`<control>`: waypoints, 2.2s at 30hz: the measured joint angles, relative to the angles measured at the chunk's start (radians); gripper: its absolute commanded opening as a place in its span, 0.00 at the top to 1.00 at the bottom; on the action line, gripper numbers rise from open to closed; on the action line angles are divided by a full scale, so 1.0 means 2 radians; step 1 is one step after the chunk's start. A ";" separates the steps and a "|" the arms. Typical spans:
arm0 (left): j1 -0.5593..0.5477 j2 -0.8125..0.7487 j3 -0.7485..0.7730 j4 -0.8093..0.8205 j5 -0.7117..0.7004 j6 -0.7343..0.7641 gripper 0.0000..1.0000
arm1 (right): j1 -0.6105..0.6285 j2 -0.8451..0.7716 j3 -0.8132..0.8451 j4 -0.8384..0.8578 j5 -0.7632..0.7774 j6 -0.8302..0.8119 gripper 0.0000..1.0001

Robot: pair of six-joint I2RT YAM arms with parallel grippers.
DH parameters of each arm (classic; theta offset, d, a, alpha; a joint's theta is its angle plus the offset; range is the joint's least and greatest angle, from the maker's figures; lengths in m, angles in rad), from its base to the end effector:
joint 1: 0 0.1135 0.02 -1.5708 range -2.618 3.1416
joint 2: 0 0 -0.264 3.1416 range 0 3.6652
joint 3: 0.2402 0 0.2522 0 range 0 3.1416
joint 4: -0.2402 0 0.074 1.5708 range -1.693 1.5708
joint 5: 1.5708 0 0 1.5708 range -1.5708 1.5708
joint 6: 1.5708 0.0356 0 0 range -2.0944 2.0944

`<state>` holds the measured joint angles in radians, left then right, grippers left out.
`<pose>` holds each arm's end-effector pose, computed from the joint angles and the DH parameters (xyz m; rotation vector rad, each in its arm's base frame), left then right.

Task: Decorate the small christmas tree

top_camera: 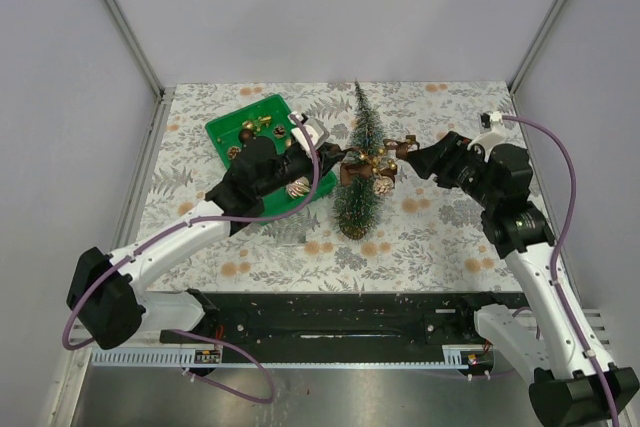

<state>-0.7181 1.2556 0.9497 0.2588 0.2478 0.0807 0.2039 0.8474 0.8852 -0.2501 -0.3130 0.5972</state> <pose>0.2188 -0.2028 0.3428 0.8219 1.4433 -0.6881 0.1870 0.0499 0.3579 0.1296 1.8497 0.8463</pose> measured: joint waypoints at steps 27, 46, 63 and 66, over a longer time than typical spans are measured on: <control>0.000 -0.020 -0.022 0.020 -0.005 0.000 0.66 | 0.000 0.077 0.074 -0.042 0.027 0.006 0.37; -0.004 0.015 -0.022 0.021 0.014 0.025 0.46 | 0.001 0.145 0.080 0.040 -0.028 0.003 0.39; -0.033 0.035 -0.001 0.025 0.024 0.036 0.49 | 0.050 0.156 0.062 0.091 -0.063 0.042 0.44; -0.038 0.035 -0.001 0.025 0.026 0.039 0.49 | 0.051 0.156 0.060 0.091 -0.062 0.044 0.42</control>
<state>-0.7937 1.3258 0.9470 0.3088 0.2993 0.1585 0.3058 1.1587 1.0042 -0.0689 -0.4370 0.6853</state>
